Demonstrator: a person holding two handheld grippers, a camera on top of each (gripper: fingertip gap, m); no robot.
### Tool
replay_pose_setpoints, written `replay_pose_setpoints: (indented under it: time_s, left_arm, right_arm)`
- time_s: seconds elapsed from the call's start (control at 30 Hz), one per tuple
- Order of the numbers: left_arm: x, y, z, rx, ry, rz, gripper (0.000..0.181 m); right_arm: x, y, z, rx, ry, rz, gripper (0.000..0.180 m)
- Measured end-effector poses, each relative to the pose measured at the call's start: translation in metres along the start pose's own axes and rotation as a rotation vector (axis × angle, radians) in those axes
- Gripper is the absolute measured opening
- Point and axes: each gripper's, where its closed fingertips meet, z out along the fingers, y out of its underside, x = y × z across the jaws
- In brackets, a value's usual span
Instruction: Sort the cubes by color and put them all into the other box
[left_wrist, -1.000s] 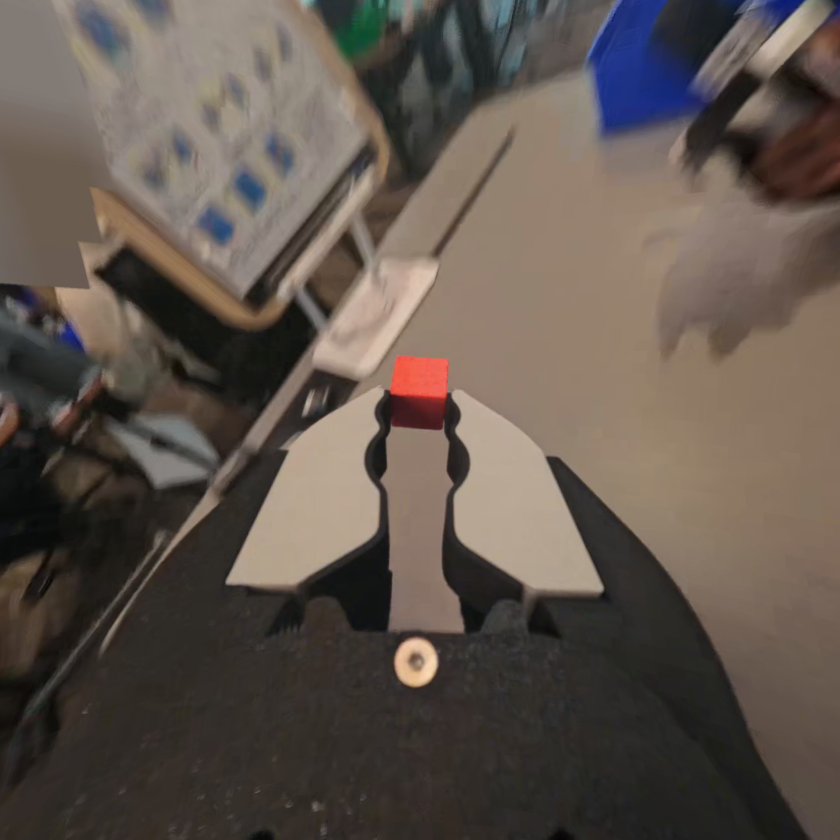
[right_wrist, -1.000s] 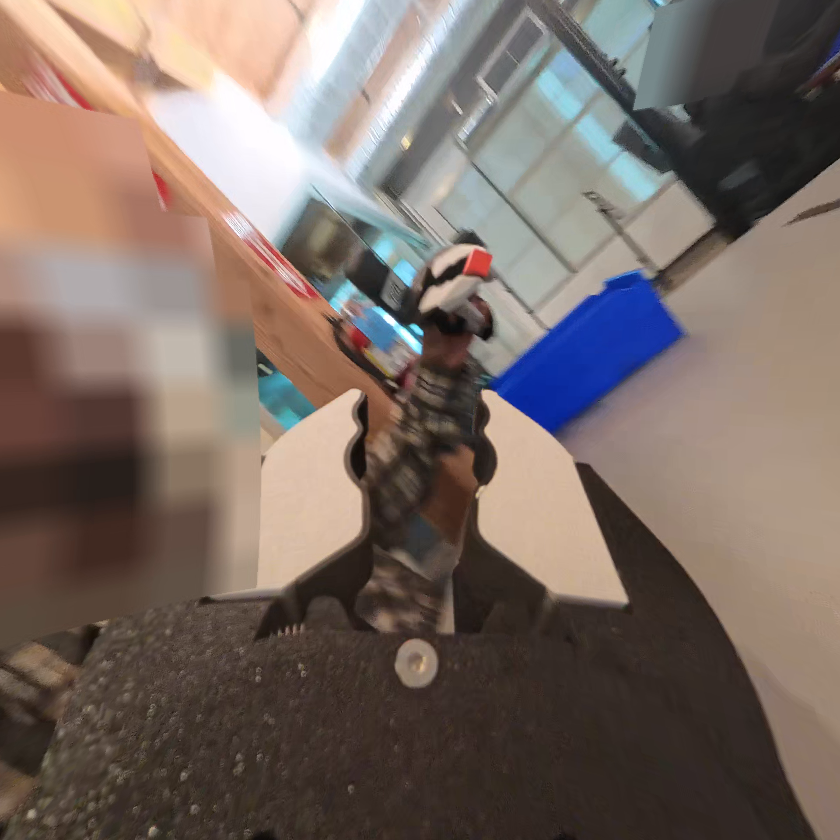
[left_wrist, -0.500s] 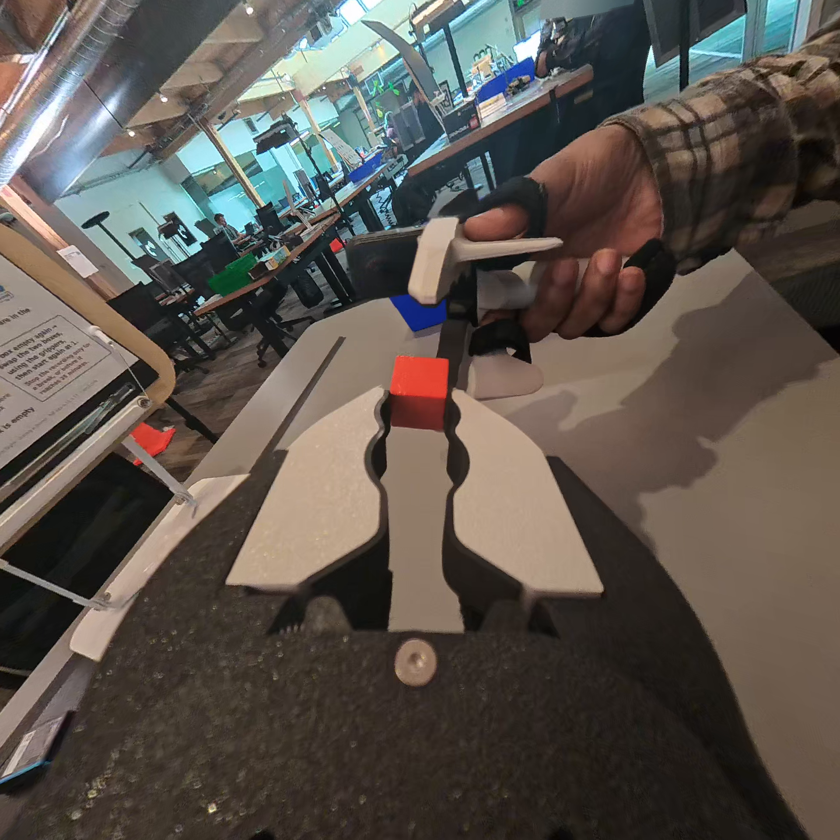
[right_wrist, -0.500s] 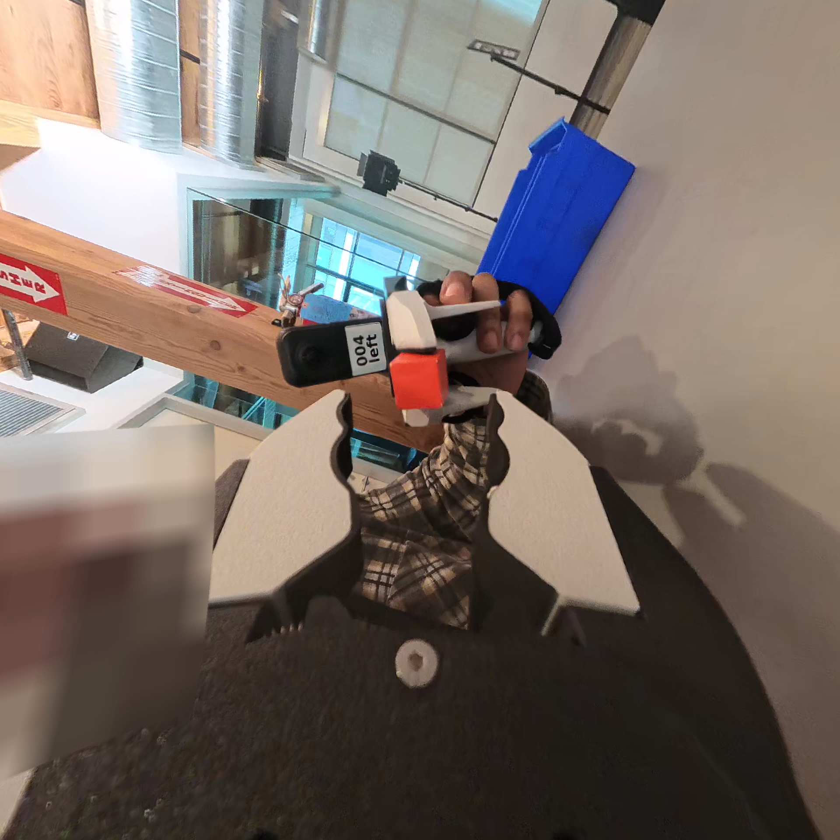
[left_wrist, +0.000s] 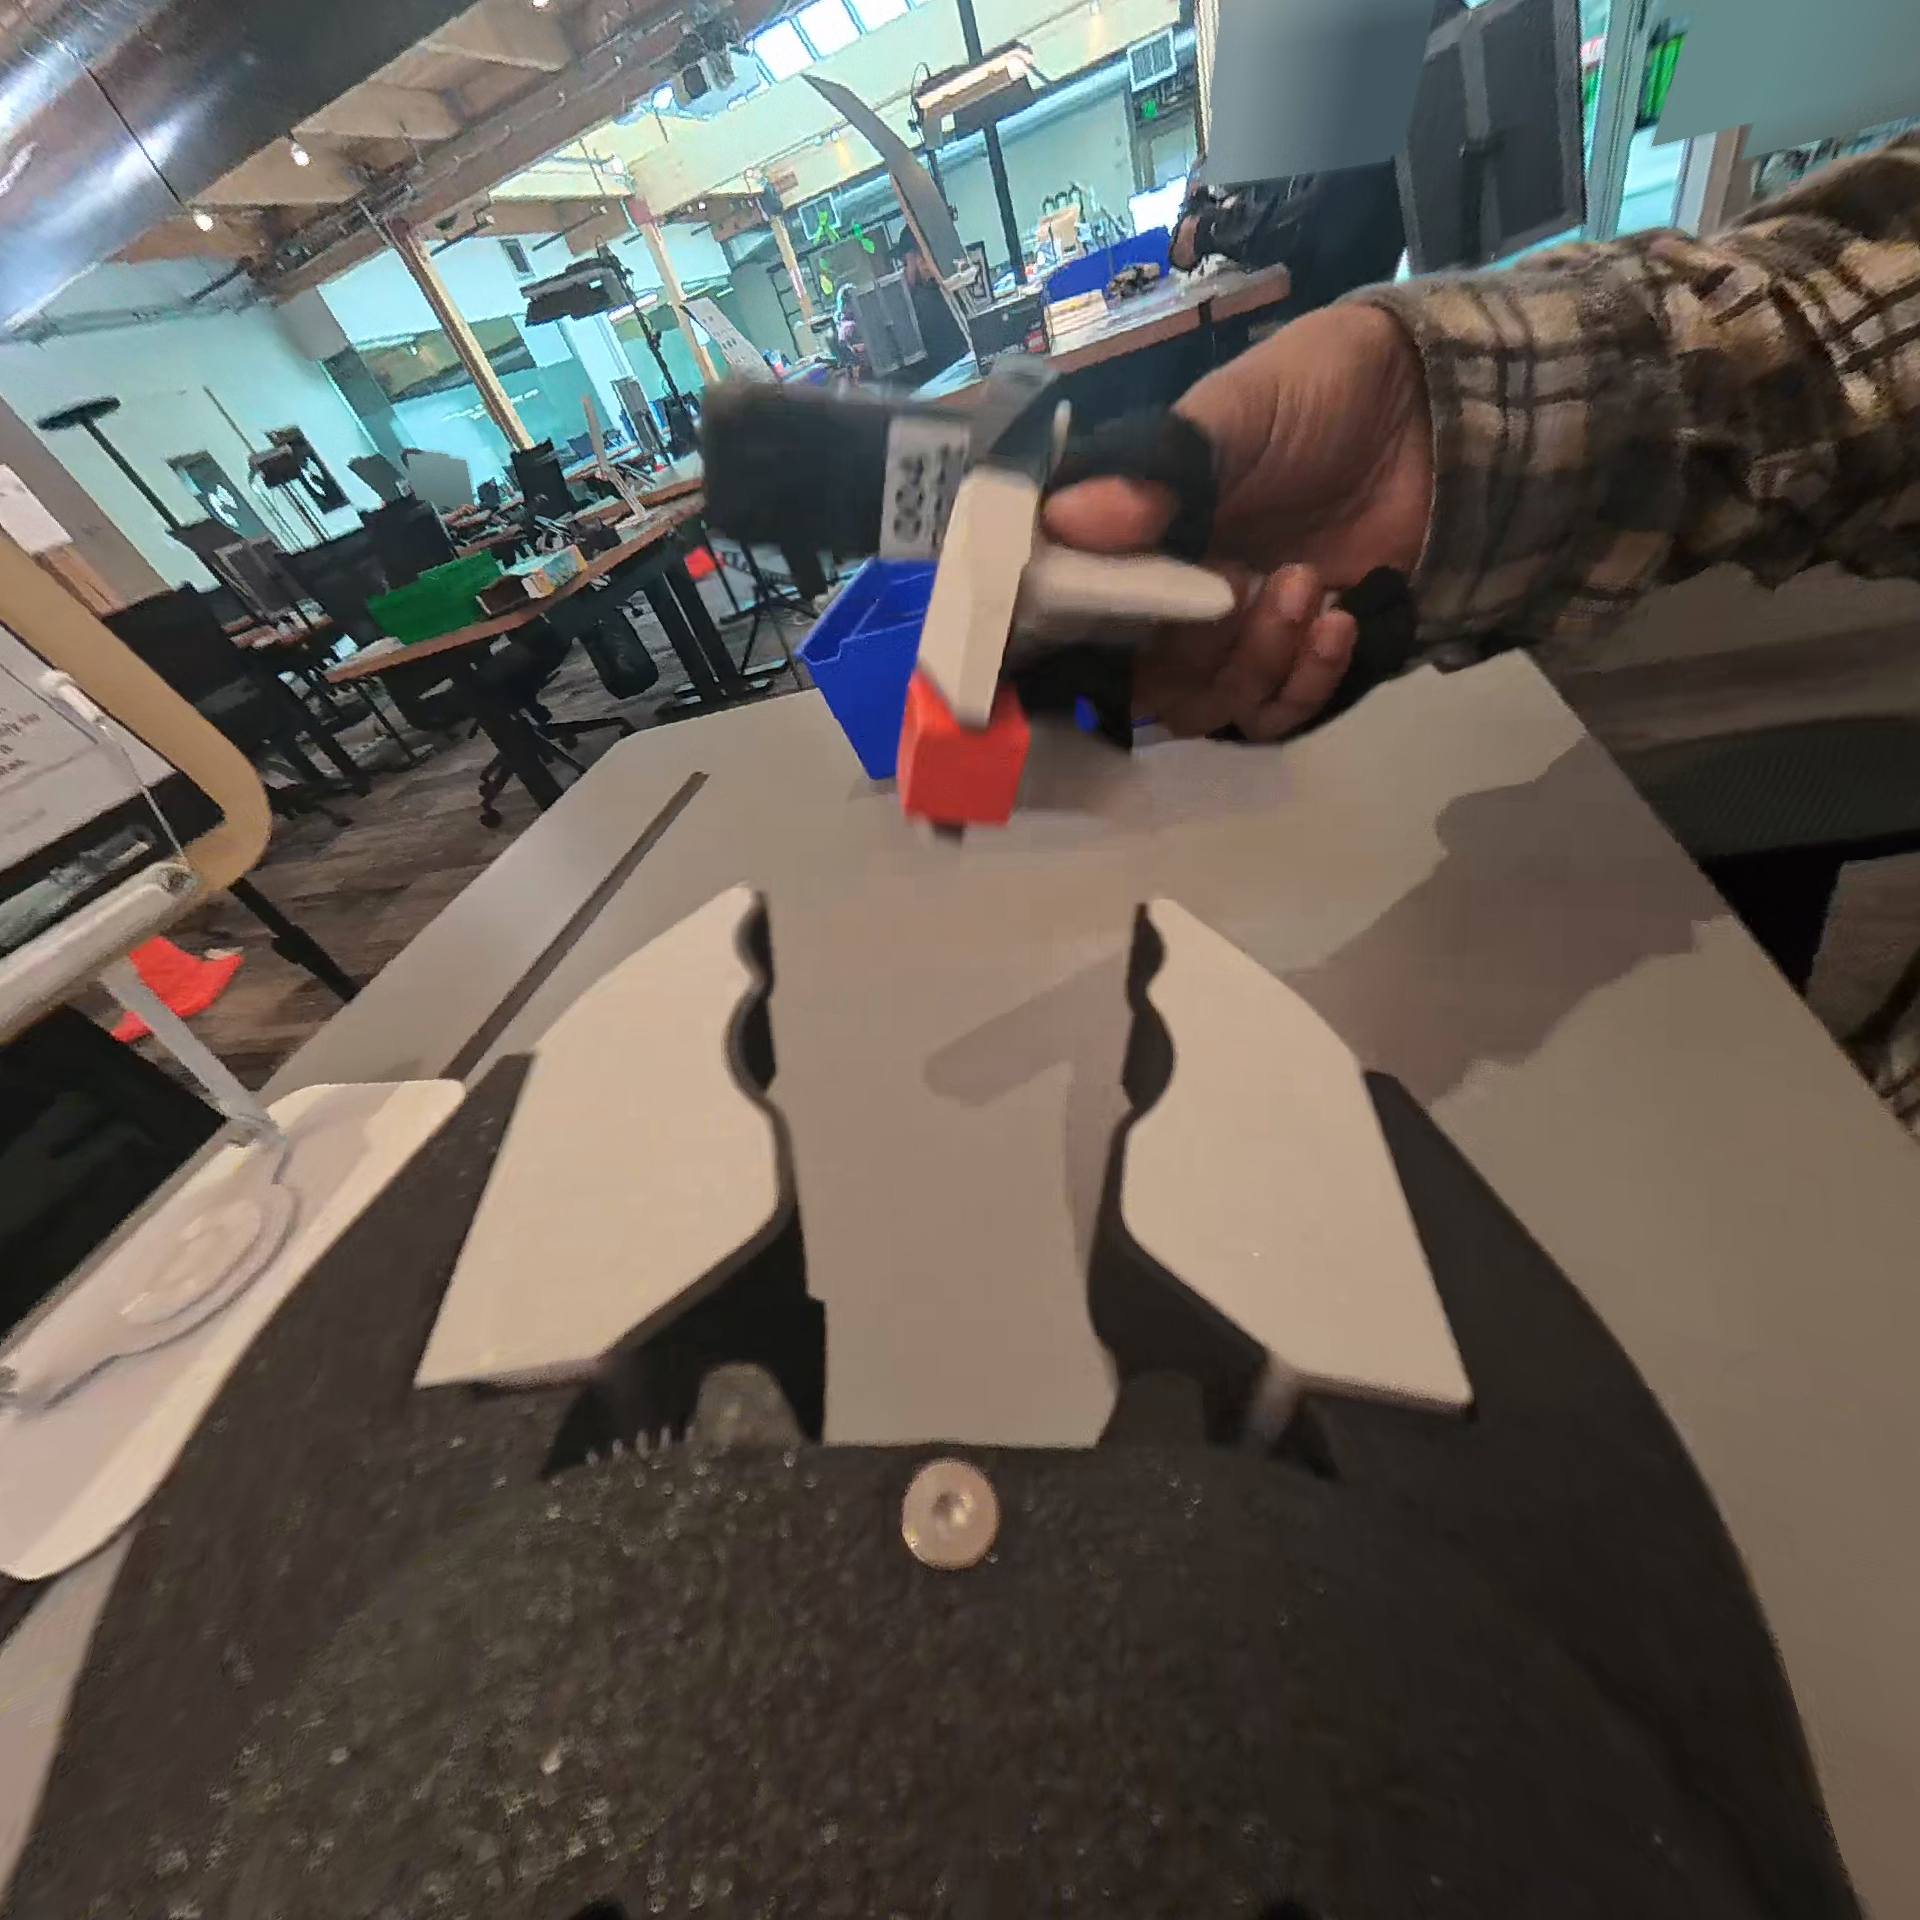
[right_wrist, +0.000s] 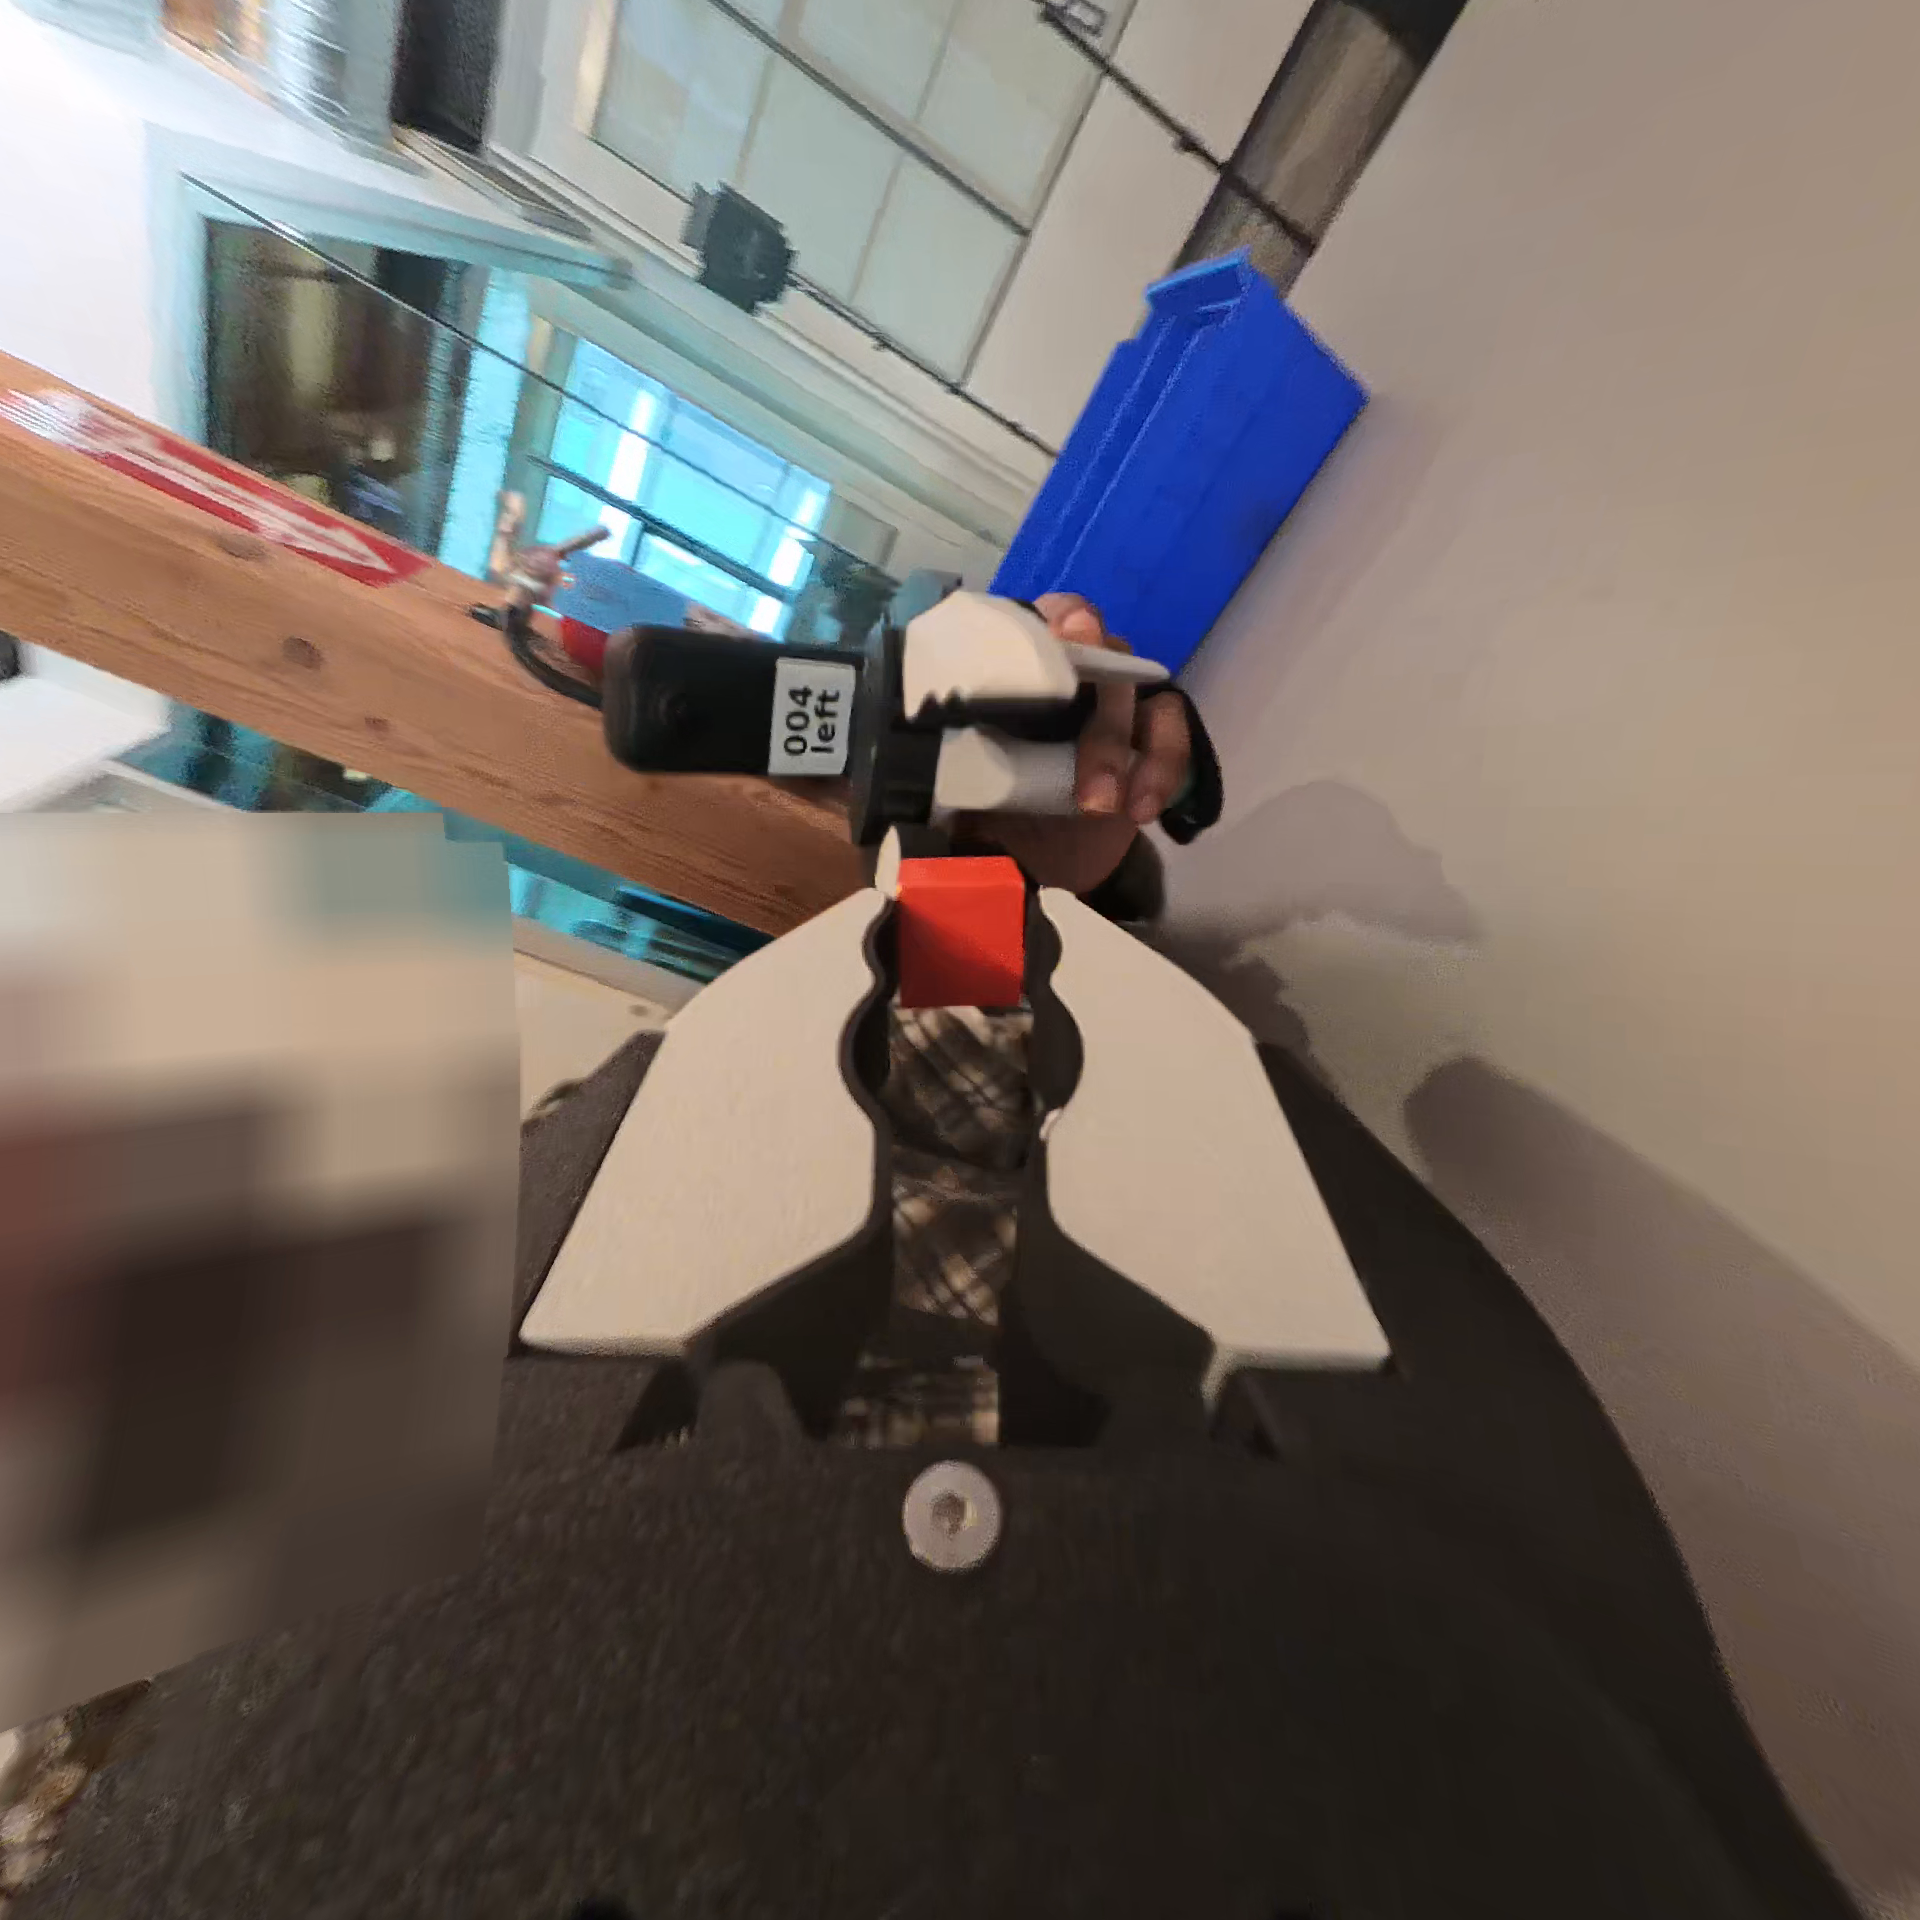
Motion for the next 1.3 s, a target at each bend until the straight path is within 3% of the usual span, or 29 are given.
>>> replay_pose_setpoints:
  time_s: [0.13, 0.27, 0.37, 0.5, 0.7, 0.97, 1.3]
  left_arm:
    - [-0.004, 0.006, 0.004, 0.003, -0.013, -0.066, 0.092]
    - [-0.001, 0.017, 0.009, -0.022, -0.002, -0.085, 0.092]
    - [0.001, 0.022, 0.014, -0.045, 0.009, -0.124, 0.089]
    - [-0.001, 0.02, 0.017, -0.081, 0.01, -0.145, 0.083]
    - [-0.005, 0.01, 0.024, -0.126, 0.011, -0.164, 0.078]
    - [0.006, 0.015, 0.041, -0.256, 0.045, -0.091, 0.074]
    - [0.009, 0.012, 0.046, -0.27, 0.052, -0.065, 0.071]
  right_arm:
    - [-0.012, -0.013, -0.091, -0.002, 0.292, -0.182, 0.022]
    - [-0.028, -0.02, -0.222, -0.035, 0.667, -0.366, 0.022]
    - [-0.022, -0.004, -0.312, -0.138, 0.937, -0.408, 0.022]
    - [0.008, 0.048, -0.385, -0.43, 1.109, -0.403, 0.022]
    - [0.064, 0.111, -0.42, -0.752, 1.108, -0.342, 0.022]
    - [0.099, 0.115, -0.407, -0.775, 0.986, -0.362, 0.022]
    - [0.124, 0.125, -0.395, -0.816, 0.909, -0.343, 0.022]
